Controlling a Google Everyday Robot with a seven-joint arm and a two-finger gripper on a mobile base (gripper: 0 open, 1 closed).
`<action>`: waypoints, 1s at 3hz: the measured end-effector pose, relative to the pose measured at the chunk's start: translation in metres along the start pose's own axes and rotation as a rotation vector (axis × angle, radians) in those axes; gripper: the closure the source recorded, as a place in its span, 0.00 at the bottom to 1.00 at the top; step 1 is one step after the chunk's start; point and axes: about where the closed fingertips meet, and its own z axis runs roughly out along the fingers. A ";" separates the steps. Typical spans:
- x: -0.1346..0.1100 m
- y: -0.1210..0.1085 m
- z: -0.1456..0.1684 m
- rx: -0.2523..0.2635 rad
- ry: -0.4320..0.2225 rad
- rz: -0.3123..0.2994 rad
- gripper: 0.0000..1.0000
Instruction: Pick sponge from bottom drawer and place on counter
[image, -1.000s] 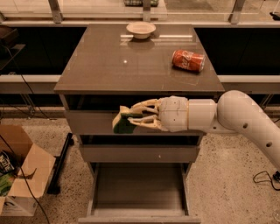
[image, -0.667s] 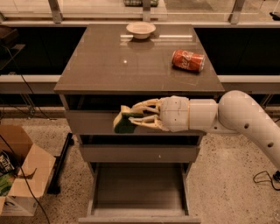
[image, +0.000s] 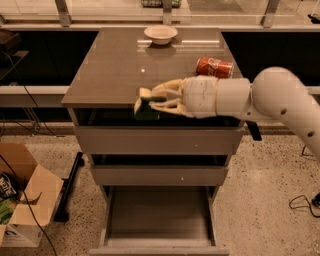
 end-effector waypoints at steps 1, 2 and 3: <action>-0.002 -0.039 0.012 0.018 0.030 -0.067 1.00; 0.000 -0.090 0.028 0.039 0.053 -0.140 1.00; 0.009 -0.121 0.040 0.050 0.065 -0.165 1.00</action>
Offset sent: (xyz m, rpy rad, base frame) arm 0.1034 0.0195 0.0891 -0.0812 -0.2085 -0.0486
